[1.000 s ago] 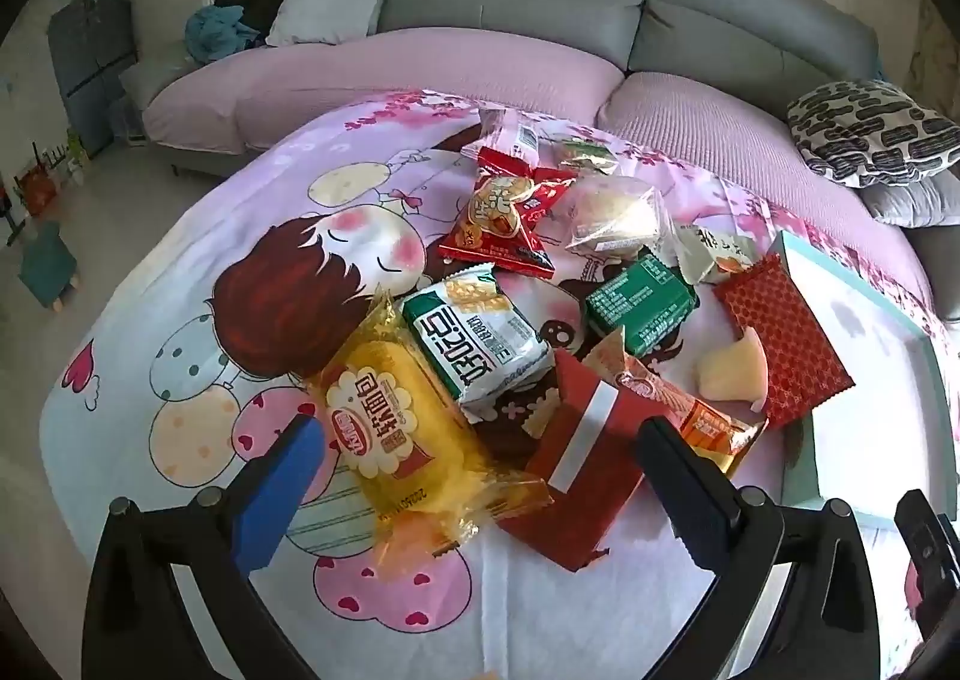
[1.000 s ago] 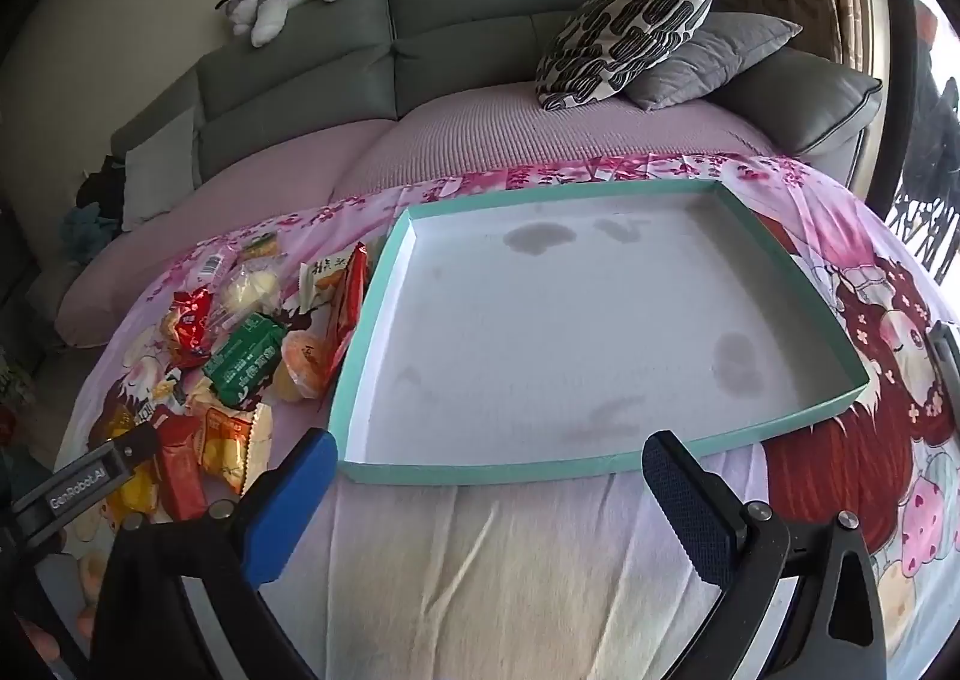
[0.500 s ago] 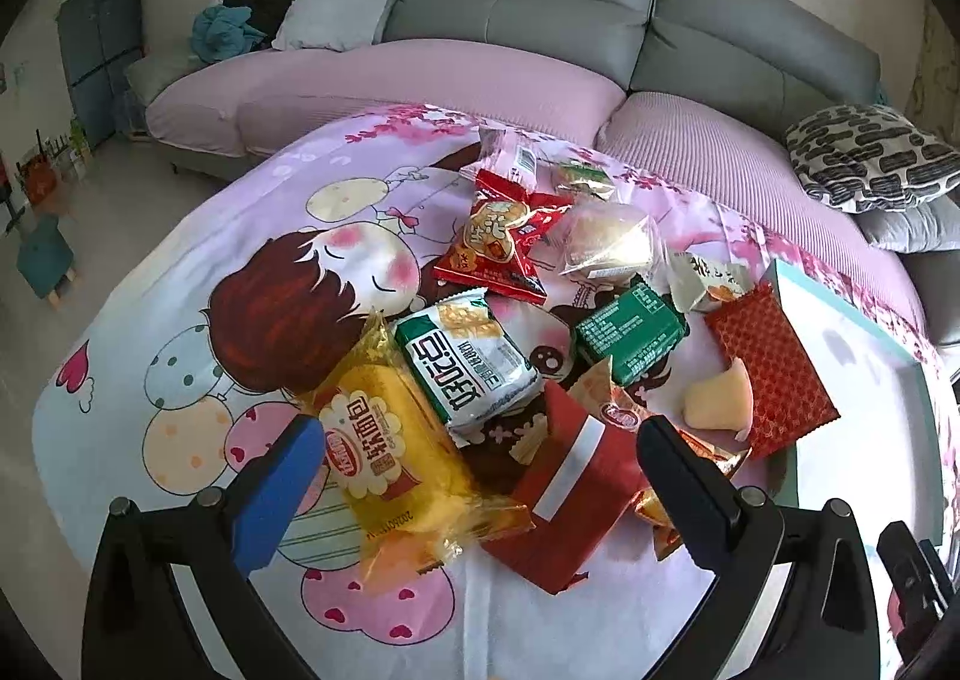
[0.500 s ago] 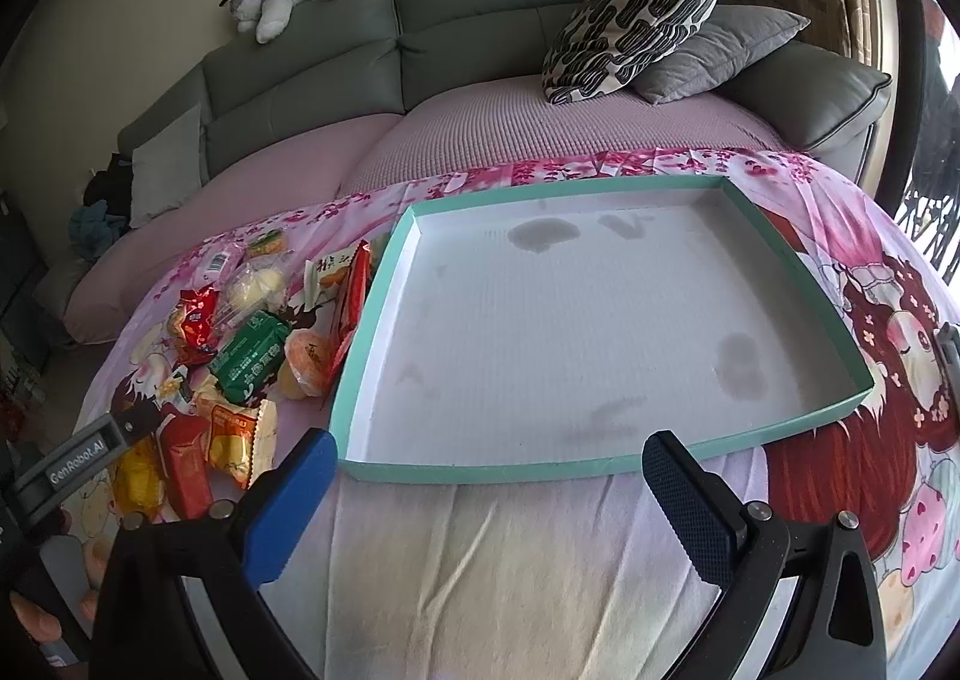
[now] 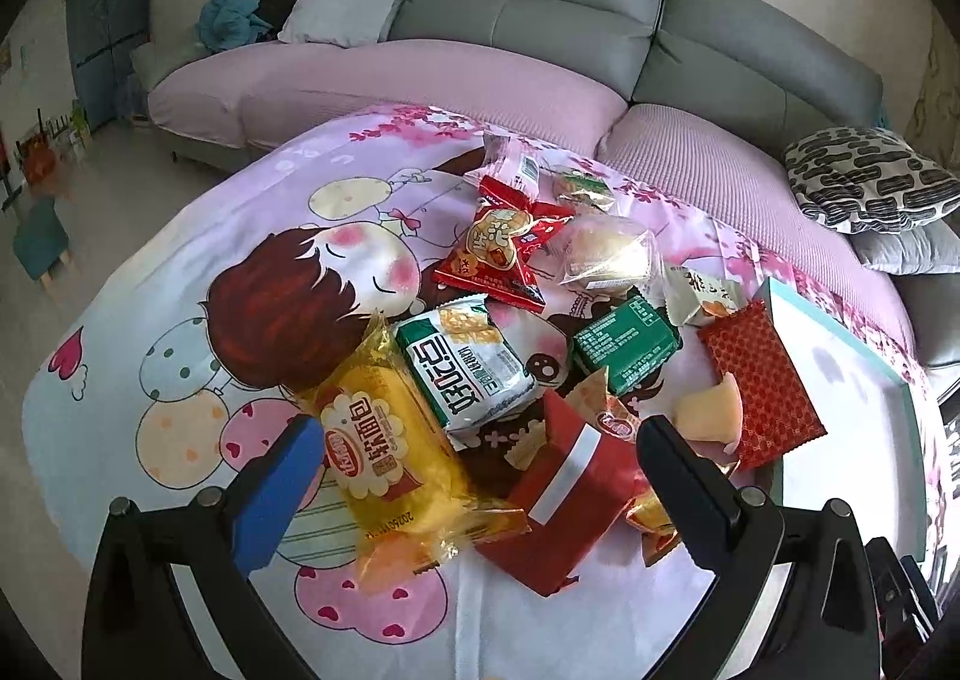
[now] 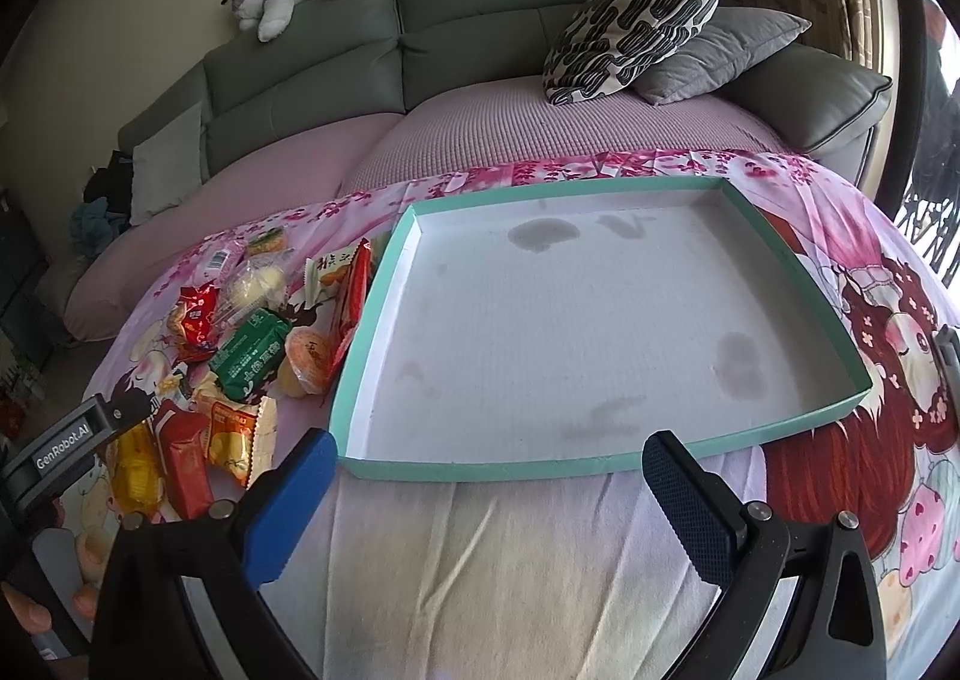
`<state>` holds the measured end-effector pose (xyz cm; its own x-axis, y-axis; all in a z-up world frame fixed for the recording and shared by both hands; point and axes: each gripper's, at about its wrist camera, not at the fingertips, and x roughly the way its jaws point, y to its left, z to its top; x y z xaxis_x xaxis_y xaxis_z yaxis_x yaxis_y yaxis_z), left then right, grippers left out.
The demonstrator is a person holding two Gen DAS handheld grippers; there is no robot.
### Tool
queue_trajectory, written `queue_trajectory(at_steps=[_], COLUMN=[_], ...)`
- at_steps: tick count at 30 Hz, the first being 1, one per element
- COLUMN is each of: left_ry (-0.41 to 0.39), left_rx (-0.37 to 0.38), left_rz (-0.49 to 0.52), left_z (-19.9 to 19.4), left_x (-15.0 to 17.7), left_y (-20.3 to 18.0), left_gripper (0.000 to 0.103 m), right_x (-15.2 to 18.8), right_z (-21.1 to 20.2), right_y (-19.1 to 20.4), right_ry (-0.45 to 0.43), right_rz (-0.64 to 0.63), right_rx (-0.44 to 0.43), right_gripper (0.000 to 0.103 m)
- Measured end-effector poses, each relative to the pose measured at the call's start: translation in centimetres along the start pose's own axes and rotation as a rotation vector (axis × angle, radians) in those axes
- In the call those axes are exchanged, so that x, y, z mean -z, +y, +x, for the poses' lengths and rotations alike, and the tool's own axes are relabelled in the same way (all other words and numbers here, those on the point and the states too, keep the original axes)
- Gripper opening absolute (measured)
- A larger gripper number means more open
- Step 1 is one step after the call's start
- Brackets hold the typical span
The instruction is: Organize snacks
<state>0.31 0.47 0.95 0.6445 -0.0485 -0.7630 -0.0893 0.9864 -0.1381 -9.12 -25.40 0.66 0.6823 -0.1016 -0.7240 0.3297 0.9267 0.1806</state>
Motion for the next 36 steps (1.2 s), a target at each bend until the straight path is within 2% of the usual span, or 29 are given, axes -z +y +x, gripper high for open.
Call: queue_trajectory(at_steps=[11, 33, 36], left_ry=[-0.042, 0.014, 0.007], left_rx=[-0.014, -0.015, -0.025], left_rz=[0.014, -0.014, -0.033], left_z=[-0.2, 0.4, 0.3], left_x=[0.1, 0.2, -0.1], left_y=[0.0, 0.6, 1.0], left_gripper=[0.103, 0.103, 0.103], right_x=[0.0, 0.2, 0.0], right_z=[0.0, 0.3, 0.2], right_y=[0.0, 0.3, 1.0], right_ry=[0.000, 0.012, -0.007], right_rz=[-0.002, -0.015, -0.027], right_rx=[0.001, 0.013, -0.016], right_gripper=[0.103, 0.103, 0.103])
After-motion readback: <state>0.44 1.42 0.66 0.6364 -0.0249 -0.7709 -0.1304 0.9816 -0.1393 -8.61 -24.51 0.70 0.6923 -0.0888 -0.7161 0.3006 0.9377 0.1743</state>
